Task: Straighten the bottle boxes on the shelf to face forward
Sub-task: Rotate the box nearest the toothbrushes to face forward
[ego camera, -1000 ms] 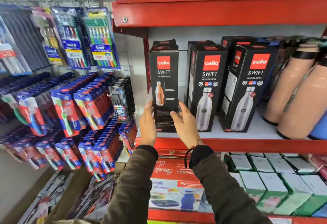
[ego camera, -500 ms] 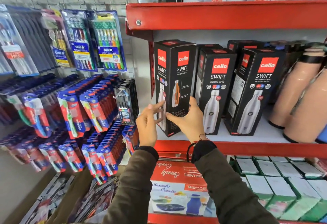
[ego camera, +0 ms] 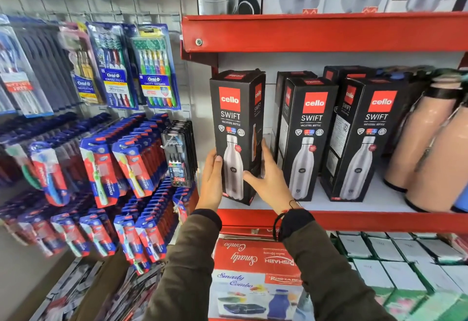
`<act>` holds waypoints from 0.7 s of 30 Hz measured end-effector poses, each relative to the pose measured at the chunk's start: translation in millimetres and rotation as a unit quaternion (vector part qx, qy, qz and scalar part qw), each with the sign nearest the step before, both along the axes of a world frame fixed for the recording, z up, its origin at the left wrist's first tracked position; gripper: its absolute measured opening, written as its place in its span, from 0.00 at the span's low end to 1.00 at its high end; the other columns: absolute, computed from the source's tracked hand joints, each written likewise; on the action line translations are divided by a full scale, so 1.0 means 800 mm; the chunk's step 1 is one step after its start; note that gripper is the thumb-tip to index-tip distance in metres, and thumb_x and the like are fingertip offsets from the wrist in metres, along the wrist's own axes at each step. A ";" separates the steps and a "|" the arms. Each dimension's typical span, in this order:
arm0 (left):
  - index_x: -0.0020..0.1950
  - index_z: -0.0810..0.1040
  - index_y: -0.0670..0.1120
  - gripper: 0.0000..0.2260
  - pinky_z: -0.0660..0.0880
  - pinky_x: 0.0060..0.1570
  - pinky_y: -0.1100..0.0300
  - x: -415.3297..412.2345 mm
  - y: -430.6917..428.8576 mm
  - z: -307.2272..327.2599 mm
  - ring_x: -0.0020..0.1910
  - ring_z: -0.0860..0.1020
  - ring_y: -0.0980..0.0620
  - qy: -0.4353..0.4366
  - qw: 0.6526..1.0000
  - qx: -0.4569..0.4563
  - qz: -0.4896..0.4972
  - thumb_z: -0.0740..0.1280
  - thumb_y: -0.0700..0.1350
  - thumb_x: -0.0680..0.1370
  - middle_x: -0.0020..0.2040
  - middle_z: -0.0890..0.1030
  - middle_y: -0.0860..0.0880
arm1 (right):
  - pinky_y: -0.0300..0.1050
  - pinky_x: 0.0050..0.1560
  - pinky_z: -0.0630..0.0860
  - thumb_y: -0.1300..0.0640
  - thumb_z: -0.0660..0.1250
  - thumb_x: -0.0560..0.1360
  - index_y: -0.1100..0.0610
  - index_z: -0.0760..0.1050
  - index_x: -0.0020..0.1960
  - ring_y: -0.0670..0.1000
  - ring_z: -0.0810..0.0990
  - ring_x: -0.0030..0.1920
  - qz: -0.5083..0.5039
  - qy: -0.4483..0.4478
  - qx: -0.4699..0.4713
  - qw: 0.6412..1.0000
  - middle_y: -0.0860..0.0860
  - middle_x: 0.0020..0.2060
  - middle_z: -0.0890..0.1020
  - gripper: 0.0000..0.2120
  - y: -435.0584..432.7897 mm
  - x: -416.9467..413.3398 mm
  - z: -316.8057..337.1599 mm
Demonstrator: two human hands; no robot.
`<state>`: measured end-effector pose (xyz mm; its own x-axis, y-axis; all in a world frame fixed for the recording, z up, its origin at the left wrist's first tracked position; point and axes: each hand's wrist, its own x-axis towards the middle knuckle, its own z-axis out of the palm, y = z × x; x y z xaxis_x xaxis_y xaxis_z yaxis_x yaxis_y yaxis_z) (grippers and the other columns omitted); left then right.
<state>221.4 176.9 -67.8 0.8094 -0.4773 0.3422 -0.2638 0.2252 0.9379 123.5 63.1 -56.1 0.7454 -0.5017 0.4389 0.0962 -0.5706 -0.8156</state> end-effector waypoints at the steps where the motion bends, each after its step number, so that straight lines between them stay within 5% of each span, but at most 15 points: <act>1: 0.73 0.70 0.51 0.15 0.66 0.75 0.47 0.000 0.000 -0.001 0.70 0.73 0.55 0.000 1.000 -0.003 0.003 0.54 0.47 0.86 0.69 0.76 0.54 | 0.42 0.76 0.62 0.61 0.69 0.76 0.50 0.50 0.81 0.43 0.65 0.75 -0.003 -0.003 -0.004 1.000 0.46 0.77 0.66 0.41 0.000 0.000 -0.001; 4: 0.73 0.68 0.50 0.15 0.65 0.75 0.41 -0.004 -0.002 -0.003 0.73 0.71 0.51 0.006 1.000 -0.018 0.001 0.54 0.45 0.86 0.71 0.75 0.51 | 0.35 0.72 0.64 0.63 0.66 0.78 0.48 0.56 0.80 0.38 0.70 0.69 -0.007 -0.015 -0.008 1.000 0.40 0.71 0.71 0.35 0.000 0.001 -0.004; 8: 0.74 0.67 0.51 0.16 0.65 0.76 0.42 -0.010 -0.005 -0.006 0.72 0.71 0.53 0.009 1.000 -0.013 -0.001 0.55 0.45 0.86 0.71 0.74 0.54 | 0.42 0.72 0.67 0.66 0.63 0.78 0.49 0.59 0.79 0.43 0.73 0.69 -0.014 -0.017 -0.004 1.000 0.43 0.69 0.74 0.33 -0.006 0.003 -0.010; 13: 0.75 0.67 0.49 0.16 0.66 0.72 0.59 -0.012 -0.010 -0.009 0.64 0.72 0.73 -0.030 0.999 0.016 0.006 0.55 0.42 0.86 0.66 0.74 0.63 | 0.35 0.67 0.69 0.67 0.62 0.78 0.46 0.60 0.78 0.32 0.73 0.62 -0.036 -0.018 0.012 0.999 0.35 0.64 0.73 0.32 -0.011 0.004 -0.023; 17: 0.74 0.67 0.46 0.16 0.66 0.74 0.57 -0.011 -0.010 -0.009 0.69 0.73 0.58 -0.034 0.999 0.009 0.016 0.55 0.41 0.86 0.69 0.75 0.54 | 0.34 0.64 0.70 0.66 0.62 0.79 0.48 0.61 0.78 0.39 0.77 0.60 -0.049 -0.012 0.011 0.999 0.38 0.61 0.74 0.31 -0.015 0.007 -0.022; 21: 0.76 0.67 0.48 0.18 0.65 0.76 0.51 -0.012 -0.010 -0.006 0.71 0.71 0.56 -0.011 1.000 0.011 0.015 0.56 0.42 0.86 0.69 0.74 0.55 | 0.17 0.53 0.64 0.56 0.62 0.82 0.49 0.66 0.76 0.42 0.76 0.58 -0.069 -0.012 0.028 0.997 0.39 0.58 0.76 0.23 -0.011 0.008 -0.023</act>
<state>211.6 168.9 -72.6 0.8156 -0.4606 0.3502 -0.2907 0.1971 0.9363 130.2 54.2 -74.8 0.6573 -0.6225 0.4248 0.0402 -0.5339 -0.8446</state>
